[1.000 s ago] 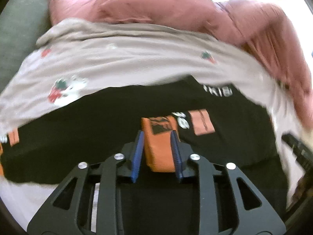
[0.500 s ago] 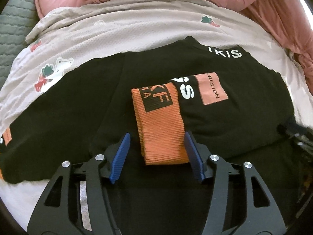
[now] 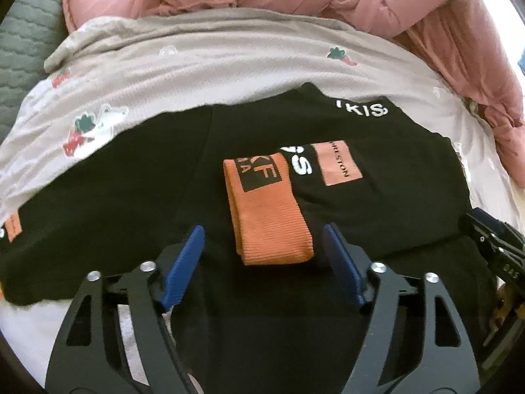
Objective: Fold small clothes
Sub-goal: 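Move the left tool toward the other sleeve's orange cuff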
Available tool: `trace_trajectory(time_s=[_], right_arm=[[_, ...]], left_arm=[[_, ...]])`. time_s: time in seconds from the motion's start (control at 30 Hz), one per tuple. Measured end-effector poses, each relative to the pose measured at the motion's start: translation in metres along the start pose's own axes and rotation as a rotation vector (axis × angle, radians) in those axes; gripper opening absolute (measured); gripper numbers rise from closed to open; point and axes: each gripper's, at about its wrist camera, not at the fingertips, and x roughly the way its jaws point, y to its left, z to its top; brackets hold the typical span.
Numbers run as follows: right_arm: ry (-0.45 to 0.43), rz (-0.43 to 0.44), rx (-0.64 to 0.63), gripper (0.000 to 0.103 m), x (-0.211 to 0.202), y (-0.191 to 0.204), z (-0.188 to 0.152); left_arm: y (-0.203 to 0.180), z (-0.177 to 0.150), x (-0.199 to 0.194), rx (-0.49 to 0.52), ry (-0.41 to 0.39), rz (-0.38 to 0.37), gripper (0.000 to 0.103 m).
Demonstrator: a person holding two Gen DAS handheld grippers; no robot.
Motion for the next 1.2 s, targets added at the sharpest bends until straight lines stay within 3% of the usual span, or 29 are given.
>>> trace_trajectory(time_s=[0.3, 1.2], right_arm=[[-0.045, 0.017, -0.041, 0.093, -0.016, 0.024, 0.003], [-0.184, 0.081, -0.14, 0.098, -0.063, 0.097, 0.013]], left_arm=[[0.005, 0.0, -0.026, -0.011, -0.072, 0.007, 0.093], [0.101, -0.035, -0.091, -0.225, -0.24, 0.137, 0.093]])
